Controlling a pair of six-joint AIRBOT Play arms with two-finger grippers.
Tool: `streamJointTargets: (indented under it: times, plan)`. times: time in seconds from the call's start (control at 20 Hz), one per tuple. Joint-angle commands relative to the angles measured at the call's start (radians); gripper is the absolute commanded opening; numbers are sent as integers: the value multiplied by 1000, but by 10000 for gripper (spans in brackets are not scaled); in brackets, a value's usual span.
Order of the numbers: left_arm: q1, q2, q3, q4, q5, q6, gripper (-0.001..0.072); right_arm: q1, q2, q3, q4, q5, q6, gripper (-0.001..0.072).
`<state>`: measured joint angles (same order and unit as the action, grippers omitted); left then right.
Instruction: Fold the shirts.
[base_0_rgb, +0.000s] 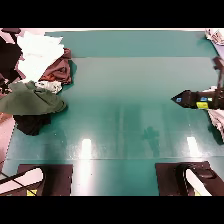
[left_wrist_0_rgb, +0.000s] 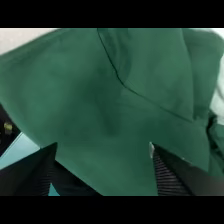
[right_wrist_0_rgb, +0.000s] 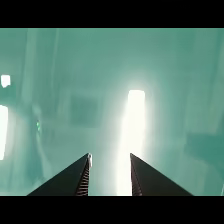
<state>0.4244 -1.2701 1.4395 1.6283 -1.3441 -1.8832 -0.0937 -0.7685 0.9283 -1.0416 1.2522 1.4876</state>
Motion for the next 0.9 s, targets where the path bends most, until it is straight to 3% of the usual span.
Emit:
streamJointTargets:
  times: [0.0,0.2,0.55,0.6,0.65,0.7,0.75,0.85]
  plan:
    - [25,-94,3,-25,49,51,711,96,-100,44,-6,35,-24,291]
    - [25,-122,6,-16,225,51,710,164,-130,45,-7,17,-24,291]
    - [25,-224,6,-55,343,51,683,174,-129,45,-2,16,12,291]
    - [25,-224,6,-60,364,51,521,174,-129,45,2,19,17,291]
    - [25,-224,11,-61,374,52,283,174,-127,45,2,21,28,291]
    - [25,-223,18,-61,376,52,137,174,-125,45,2,21,35,291]
    - [25,-222,28,-61,375,55,39,174,-117,44,2,16,39,291]
    - [25,-222,66,-61,354,60,28,174,-93,43,2,-1,46,291]
